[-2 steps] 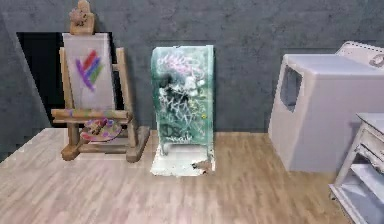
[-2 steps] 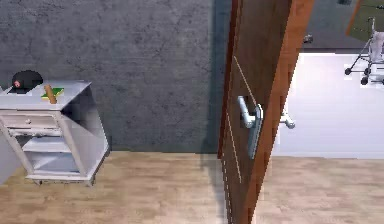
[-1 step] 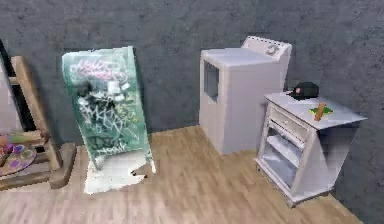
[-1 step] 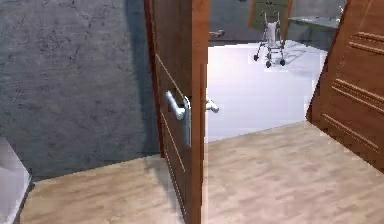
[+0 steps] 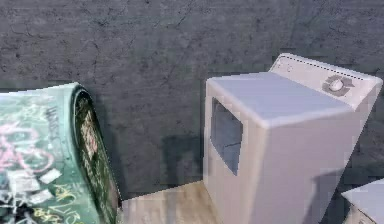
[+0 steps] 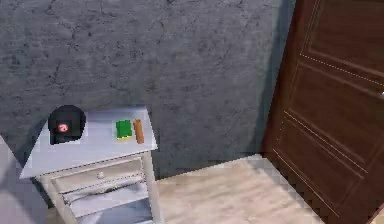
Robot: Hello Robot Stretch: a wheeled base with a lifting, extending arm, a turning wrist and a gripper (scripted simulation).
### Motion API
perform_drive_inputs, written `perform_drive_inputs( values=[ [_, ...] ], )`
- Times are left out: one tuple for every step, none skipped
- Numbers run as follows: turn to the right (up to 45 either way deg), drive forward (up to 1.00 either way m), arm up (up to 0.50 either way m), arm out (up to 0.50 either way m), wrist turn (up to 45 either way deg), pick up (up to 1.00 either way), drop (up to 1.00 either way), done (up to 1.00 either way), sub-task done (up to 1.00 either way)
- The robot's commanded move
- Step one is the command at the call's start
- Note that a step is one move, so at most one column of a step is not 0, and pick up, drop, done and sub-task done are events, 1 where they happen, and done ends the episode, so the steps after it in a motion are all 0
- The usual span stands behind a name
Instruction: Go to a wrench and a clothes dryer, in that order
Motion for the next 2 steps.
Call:
perform_drive_inputs(
  values=[
    [21.0,0.00,0.00,0.00,0.0,0.00,0.00,0.00,0.00],
    [0.0,0.00,0.00,0.00,0.0,0.00,0.00,1.00,0.00]
  ],
)
